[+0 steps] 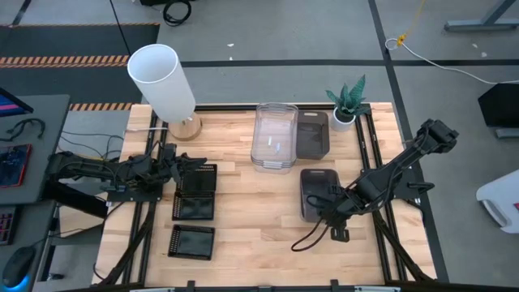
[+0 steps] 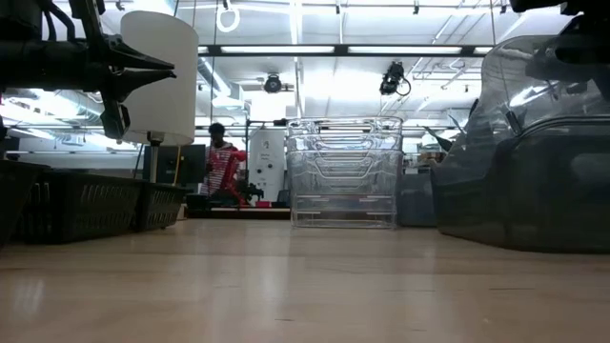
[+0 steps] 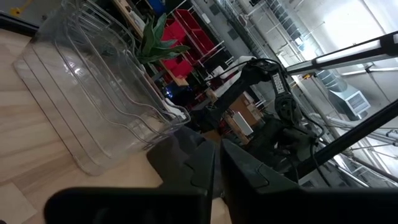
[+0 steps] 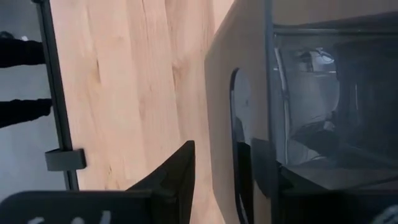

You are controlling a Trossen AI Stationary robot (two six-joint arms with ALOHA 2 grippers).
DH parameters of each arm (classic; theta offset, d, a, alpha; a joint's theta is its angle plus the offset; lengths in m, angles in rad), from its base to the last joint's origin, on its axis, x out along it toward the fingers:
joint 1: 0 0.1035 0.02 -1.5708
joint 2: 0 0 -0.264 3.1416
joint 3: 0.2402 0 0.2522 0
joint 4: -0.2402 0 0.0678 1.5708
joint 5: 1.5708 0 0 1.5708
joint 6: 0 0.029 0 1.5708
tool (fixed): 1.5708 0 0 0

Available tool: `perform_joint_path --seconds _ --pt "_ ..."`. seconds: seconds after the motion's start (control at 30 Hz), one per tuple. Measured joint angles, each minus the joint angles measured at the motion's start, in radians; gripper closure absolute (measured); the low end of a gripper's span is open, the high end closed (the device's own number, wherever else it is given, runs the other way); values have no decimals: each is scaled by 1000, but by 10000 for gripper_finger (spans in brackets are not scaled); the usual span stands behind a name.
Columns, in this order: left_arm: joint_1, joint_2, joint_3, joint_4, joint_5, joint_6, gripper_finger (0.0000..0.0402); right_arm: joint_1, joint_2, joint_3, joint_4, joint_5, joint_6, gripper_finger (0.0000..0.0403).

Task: Stack baskets by color
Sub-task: Stack the bottom black bin on top of the middle black bin

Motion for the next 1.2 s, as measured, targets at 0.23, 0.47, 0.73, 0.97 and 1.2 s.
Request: perform_joint_path --seconds 0.23,0.47,0.73,0.97,1.2 --pt "0 0 0 0 0 0 370 0 -20 0 -1 -46 42 288" --pt "0 0 0 0 0 0 372 -7 -49 0 2 -77 122 288" --pt "0 0 0 0 0 0 367 24 -55 0 22 -35 246 288" --pt "0 0 0 0 0 0 373 50 -11 2 16 118 273 288" --pt "0 0 0 0 0 0 366 49 12 66 -48 83 300 288"
